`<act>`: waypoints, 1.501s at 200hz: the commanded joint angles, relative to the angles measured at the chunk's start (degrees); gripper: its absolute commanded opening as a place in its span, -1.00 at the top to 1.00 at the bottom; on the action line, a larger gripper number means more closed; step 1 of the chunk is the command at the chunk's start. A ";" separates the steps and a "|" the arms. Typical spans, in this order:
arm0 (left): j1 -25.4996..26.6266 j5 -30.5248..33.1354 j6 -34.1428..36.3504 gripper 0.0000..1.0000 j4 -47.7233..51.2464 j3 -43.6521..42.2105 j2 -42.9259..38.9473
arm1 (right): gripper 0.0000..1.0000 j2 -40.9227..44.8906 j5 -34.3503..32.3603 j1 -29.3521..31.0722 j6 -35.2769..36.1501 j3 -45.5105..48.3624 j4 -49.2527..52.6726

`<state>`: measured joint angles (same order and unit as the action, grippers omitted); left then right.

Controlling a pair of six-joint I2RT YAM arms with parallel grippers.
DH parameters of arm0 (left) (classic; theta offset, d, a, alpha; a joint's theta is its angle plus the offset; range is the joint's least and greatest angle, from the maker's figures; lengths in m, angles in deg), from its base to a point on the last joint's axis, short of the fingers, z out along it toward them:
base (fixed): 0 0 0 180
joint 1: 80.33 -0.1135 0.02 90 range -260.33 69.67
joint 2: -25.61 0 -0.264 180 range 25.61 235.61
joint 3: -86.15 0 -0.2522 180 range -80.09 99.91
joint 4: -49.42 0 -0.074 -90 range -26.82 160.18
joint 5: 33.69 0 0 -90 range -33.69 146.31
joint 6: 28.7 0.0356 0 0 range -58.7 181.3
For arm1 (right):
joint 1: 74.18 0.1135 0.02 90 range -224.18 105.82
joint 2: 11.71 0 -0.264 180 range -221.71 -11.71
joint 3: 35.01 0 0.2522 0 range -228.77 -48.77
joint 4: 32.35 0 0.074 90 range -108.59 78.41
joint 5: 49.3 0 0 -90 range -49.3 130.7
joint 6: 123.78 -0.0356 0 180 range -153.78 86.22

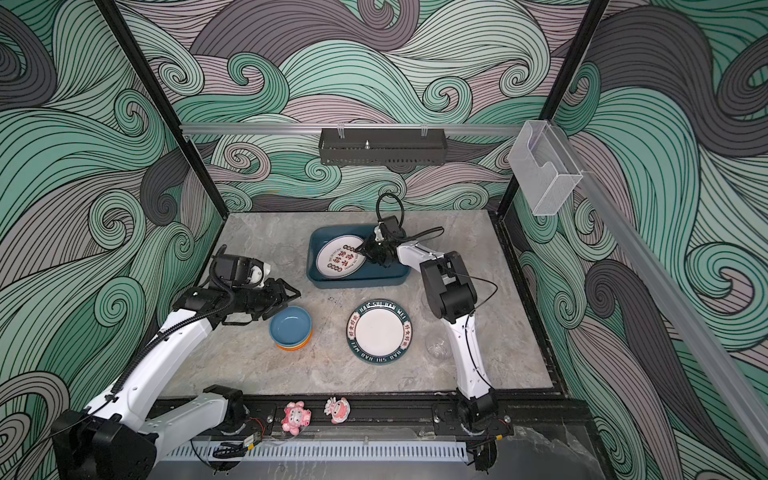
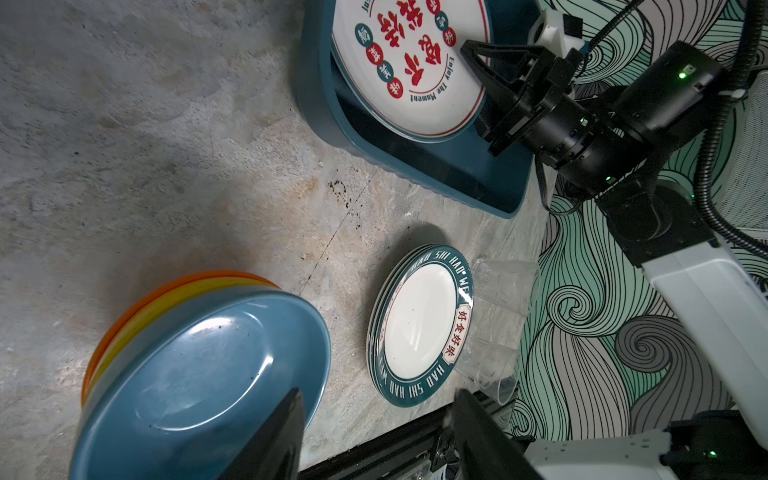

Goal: Place the mixed dishes into the plastic bin
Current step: 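Lower the plates into the bin and open the right gripper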

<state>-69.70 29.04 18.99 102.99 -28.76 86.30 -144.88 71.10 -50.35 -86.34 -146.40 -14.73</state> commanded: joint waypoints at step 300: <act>15.75 0.54 4.50 0.04 6.05 11.33 14.04 | 0.14 55.10 -16.57 0.07 27.54 33.87 40.72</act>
<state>-56.41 26.94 23.60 106.77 -20.52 97.57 -92.86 57.22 -50.61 -60.50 -114.25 21.53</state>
